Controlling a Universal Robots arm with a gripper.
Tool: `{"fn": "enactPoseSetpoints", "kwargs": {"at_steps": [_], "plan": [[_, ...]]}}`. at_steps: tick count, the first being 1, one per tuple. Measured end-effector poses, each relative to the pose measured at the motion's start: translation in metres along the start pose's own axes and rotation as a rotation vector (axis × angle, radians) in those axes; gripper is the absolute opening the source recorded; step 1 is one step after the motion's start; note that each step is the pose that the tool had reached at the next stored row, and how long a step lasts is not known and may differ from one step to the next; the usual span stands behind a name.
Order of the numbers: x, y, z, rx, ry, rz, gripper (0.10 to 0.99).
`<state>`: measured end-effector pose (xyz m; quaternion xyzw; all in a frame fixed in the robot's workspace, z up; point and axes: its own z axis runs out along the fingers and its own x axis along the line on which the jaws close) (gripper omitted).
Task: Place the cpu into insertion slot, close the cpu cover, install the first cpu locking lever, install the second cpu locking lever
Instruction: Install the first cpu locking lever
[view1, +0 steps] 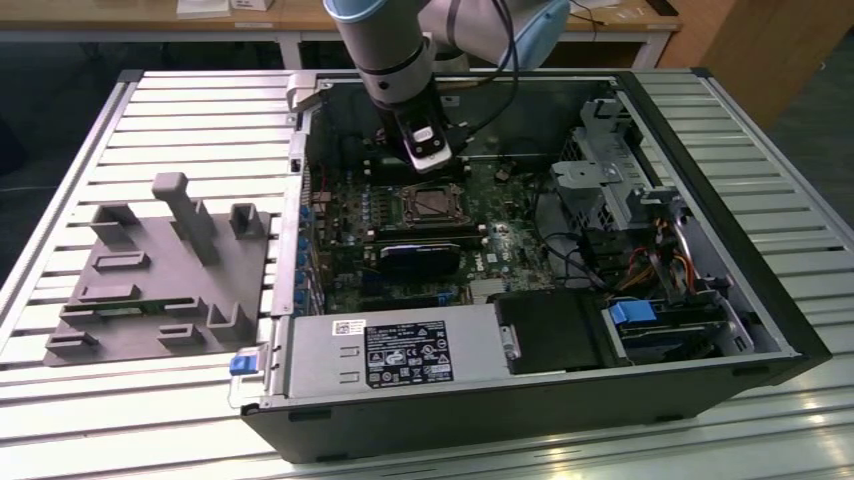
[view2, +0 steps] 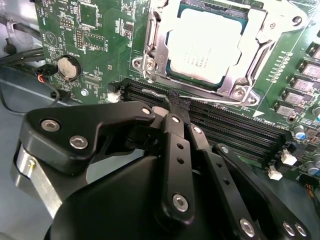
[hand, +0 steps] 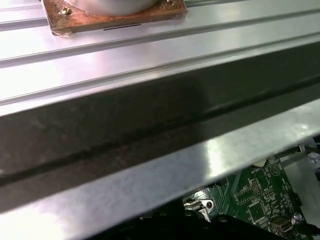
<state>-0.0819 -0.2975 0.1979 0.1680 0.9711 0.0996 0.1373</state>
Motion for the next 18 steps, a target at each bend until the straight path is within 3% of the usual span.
{"fn": "enactPoseSetpoints", "kwargs": {"at_steps": [18], "plan": [[-0.001, -0.0007, 0.0068, 0.013, -0.0043, -0.004, 0.102]]}}
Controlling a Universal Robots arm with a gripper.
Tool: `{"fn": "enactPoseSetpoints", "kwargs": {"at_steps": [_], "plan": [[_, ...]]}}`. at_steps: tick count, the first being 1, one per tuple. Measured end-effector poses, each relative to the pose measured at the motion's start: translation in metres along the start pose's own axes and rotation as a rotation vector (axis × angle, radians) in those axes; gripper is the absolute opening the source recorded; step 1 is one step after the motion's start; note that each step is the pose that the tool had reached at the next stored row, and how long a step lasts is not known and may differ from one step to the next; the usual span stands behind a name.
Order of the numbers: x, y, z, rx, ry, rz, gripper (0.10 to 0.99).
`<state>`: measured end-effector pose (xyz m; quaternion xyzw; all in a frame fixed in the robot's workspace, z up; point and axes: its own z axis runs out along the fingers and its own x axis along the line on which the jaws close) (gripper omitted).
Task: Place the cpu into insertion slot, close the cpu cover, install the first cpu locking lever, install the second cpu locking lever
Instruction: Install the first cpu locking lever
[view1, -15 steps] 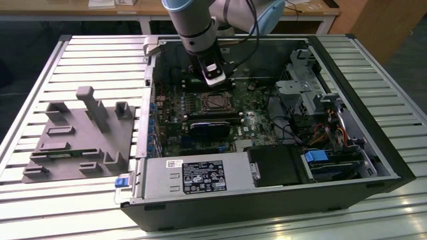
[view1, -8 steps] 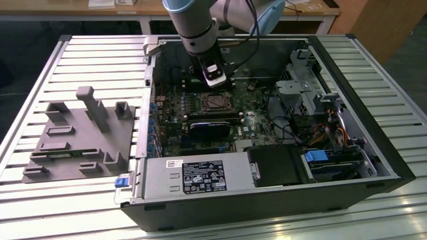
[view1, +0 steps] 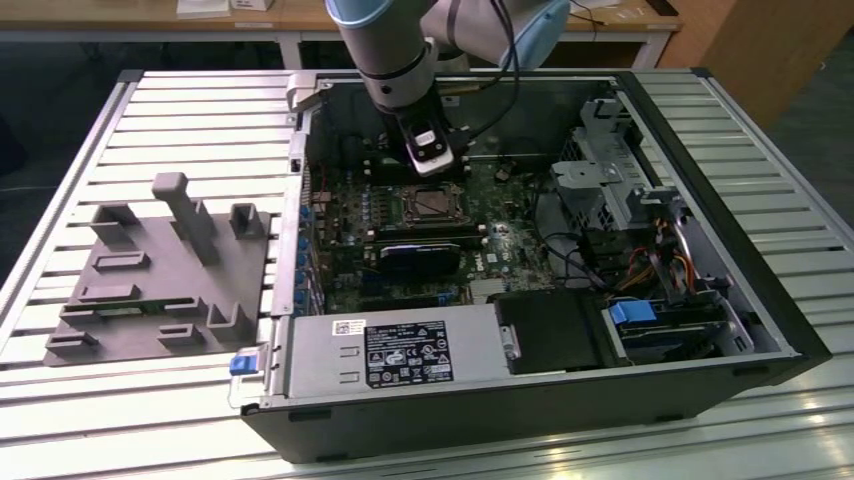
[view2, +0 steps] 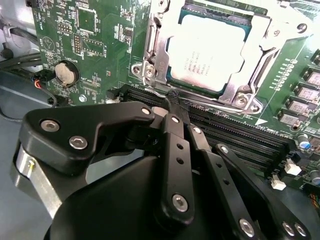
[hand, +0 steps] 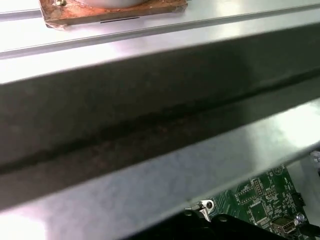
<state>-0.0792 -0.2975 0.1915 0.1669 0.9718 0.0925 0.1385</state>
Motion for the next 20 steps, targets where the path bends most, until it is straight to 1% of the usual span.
{"fn": "enactPoseSetpoints", "kwargs": {"at_steps": [7, 20], "plan": [[-0.0006, -0.0001, 0.0019, 0.003, -0.0011, -0.001, 0.102], [-0.002, -0.0025, 0.002, 0.004, -0.0012, -0.001, 0.102]]}}
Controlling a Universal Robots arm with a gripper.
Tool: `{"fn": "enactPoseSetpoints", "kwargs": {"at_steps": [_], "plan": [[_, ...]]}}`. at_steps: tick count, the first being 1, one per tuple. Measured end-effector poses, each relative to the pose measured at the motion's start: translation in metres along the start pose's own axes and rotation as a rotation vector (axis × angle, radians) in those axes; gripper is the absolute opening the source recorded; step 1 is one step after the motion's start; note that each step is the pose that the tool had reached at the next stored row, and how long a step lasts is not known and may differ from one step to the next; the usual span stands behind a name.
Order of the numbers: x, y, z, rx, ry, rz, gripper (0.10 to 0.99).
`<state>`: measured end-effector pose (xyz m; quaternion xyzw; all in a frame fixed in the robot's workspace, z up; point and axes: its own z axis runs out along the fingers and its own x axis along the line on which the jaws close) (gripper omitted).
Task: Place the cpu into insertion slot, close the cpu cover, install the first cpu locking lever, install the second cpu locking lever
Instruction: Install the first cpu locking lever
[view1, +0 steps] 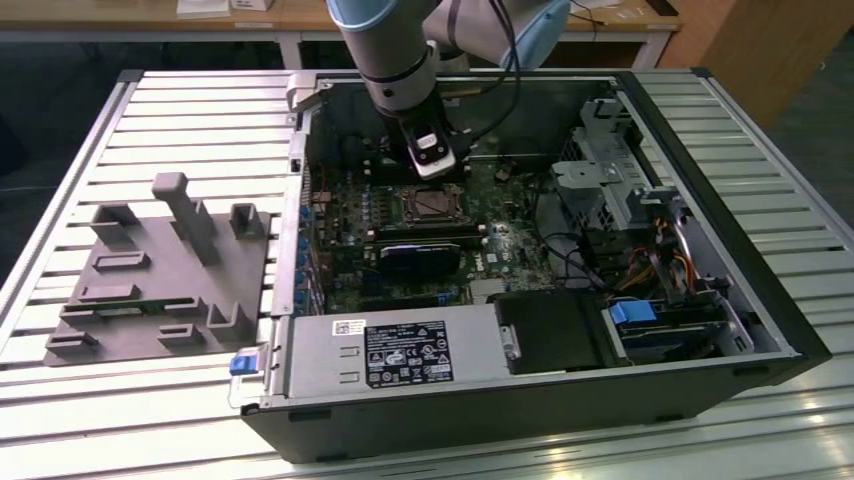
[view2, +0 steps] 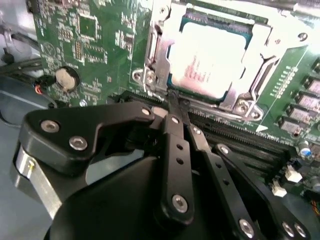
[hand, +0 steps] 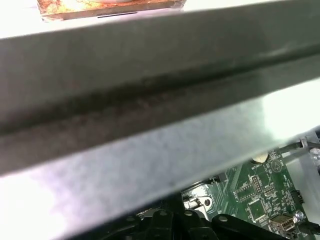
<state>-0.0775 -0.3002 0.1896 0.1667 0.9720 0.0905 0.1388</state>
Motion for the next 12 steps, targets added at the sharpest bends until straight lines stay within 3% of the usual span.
{"fn": "enactPoseSetpoints", "kwargs": {"at_steps": [7, 12], "plan": [[-0.0003, 0.0, 0.0001, 0.0, -0.0001, 0.0, 0.102], [-0.0018, 0.0015, -0.0061, 0.0, -0.0001, 0.0, 0.102]]}}
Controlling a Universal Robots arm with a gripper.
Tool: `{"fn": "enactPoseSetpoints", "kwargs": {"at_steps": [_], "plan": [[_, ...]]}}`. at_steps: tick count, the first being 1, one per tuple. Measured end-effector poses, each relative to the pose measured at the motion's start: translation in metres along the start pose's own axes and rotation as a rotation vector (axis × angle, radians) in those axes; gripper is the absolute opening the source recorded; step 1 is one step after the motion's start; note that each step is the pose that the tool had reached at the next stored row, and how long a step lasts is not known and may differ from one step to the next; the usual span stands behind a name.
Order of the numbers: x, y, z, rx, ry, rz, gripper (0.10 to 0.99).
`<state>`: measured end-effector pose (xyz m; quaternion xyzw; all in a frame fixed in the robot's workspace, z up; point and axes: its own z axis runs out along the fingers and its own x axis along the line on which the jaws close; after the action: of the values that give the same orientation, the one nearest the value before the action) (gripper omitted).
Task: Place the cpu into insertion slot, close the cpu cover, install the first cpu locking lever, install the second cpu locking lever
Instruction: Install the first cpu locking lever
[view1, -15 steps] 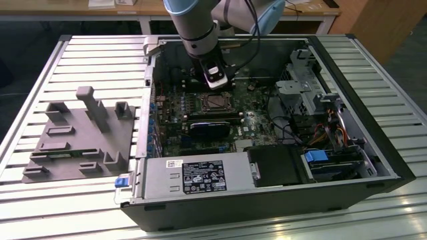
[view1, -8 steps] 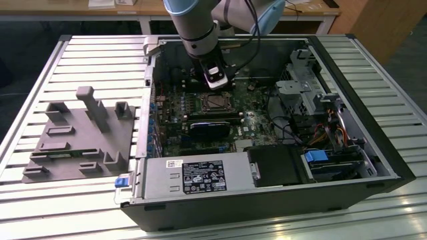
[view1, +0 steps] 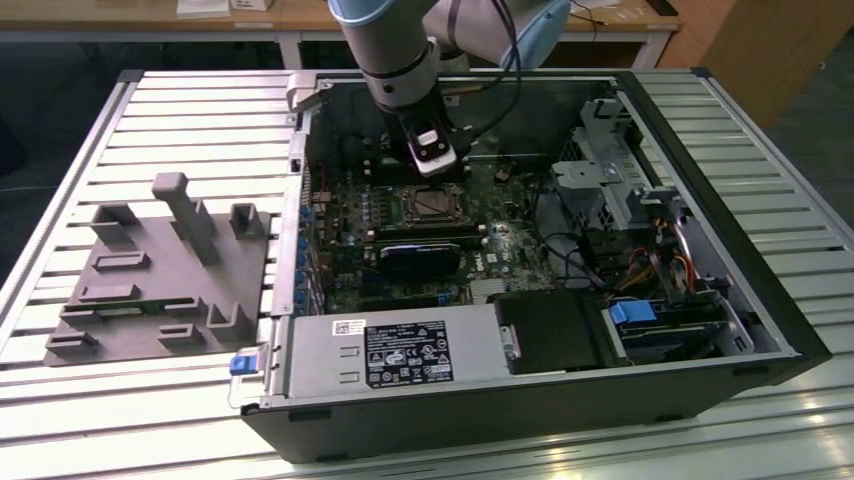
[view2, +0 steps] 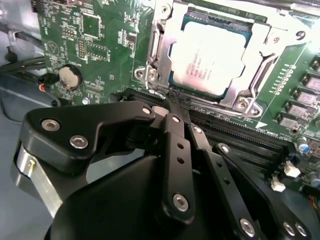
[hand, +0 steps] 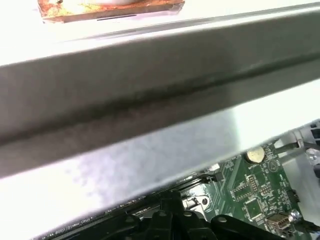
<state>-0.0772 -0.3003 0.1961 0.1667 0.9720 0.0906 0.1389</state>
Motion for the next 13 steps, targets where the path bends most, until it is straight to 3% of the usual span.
{"fn": "enactPoseSetpoints", "kwargs": {"at_steps": [6, 13], "plan": [[-0.0021, 0.002, -0.0083, 0.0, 0.0001, 0.0, 0.102], [-0.0023, 0.0021, -0.0083, 0.002, 0.0025, 0.0, 0.102]]}}
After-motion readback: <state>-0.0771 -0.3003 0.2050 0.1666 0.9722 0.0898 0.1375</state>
